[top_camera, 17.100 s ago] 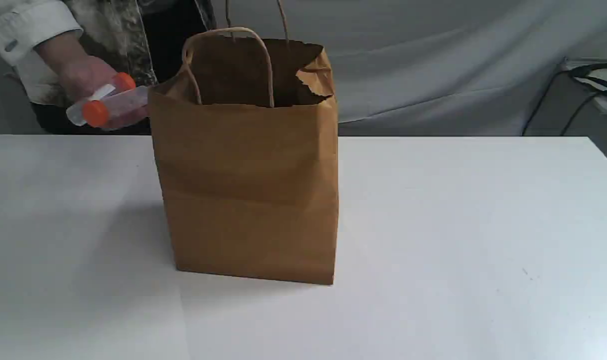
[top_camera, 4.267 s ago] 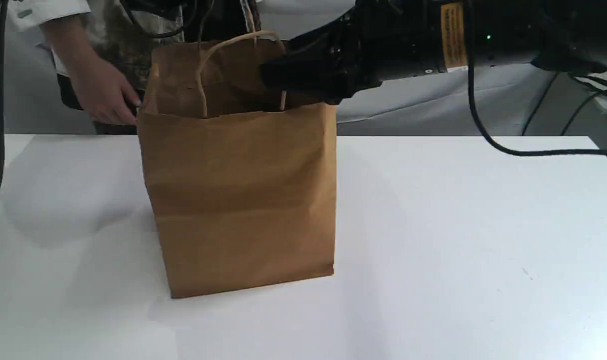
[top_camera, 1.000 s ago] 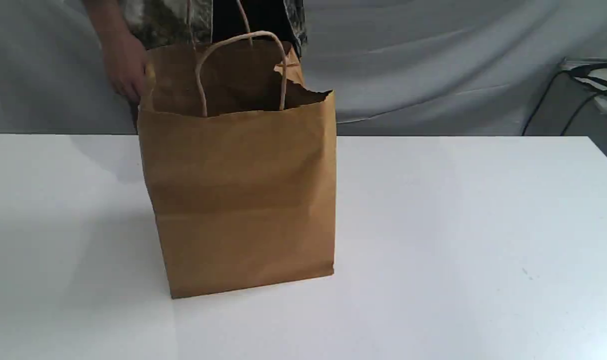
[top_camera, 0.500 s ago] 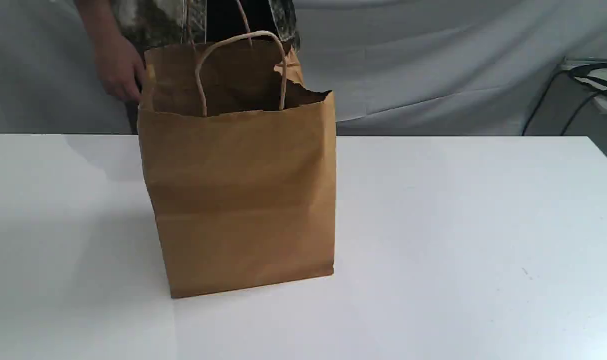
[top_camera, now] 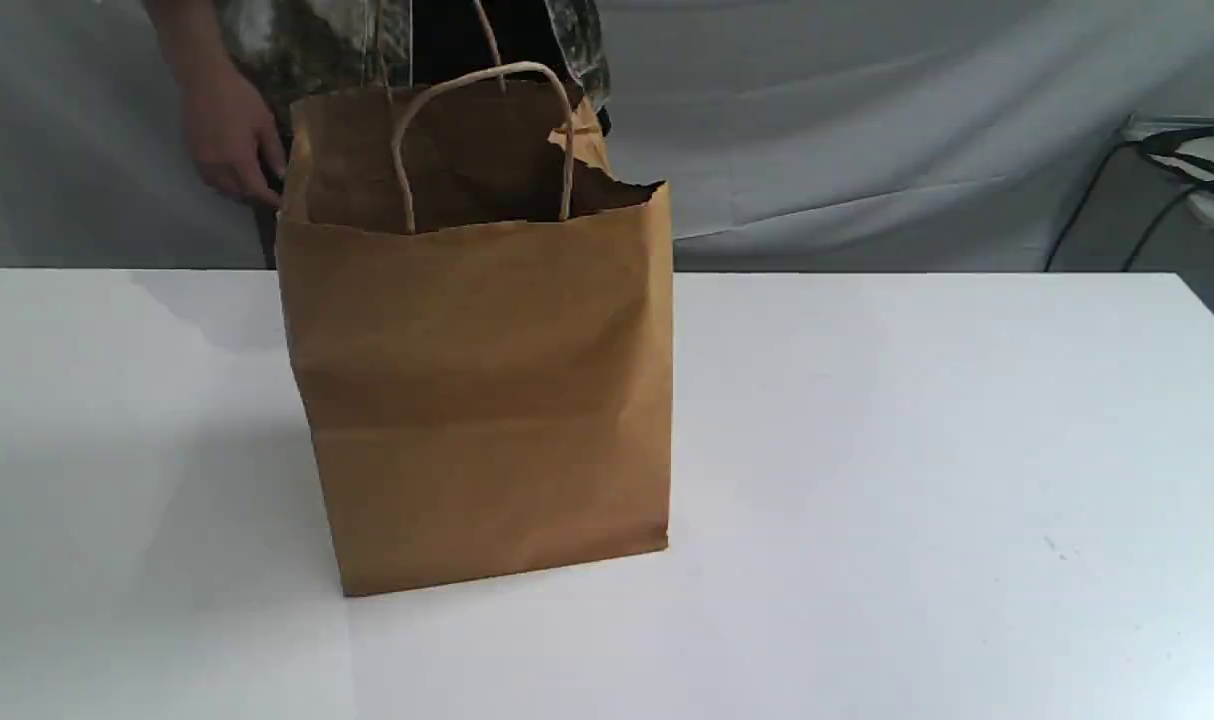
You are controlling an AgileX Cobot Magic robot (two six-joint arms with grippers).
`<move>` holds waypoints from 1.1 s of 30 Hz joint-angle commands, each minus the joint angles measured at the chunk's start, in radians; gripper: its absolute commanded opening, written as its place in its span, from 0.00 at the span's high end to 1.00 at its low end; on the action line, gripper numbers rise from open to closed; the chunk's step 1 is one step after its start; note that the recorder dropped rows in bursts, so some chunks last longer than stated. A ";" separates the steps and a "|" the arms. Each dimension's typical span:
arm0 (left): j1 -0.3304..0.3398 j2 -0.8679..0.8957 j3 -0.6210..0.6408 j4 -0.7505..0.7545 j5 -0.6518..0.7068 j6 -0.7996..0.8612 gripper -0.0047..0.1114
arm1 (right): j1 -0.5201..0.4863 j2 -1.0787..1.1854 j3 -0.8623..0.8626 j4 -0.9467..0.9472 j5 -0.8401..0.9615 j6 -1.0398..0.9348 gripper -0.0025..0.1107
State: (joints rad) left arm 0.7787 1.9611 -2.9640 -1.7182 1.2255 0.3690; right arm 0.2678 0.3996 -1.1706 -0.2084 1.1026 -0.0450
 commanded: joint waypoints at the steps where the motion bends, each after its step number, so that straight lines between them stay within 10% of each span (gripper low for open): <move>1: 0.002 -0.008 -0.001 -0.026 -0.004 -0.006 0.41 | 0.003 -0.009 0.005 -0.036 -0.016 -0.016 0.98; 23: 0.002 -0.167 -0.001 -0.026 -0.004 -0.048 0.41 | 0.003 -0.400 0.016 0.006 0.118 -0.004 0.98; 33: 0.002 -0.252 -0.001 -0.026 -0.004 -0.054 0.41 | 0.003 -0.400 0.338 0.160 -0.050 -0.004 0.98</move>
State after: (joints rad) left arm 0.7787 1.7290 -2.9640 -1.7360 1.2255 0.3265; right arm 0.2678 -0.0030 -0.8929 -0.0755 1.1376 -0.0473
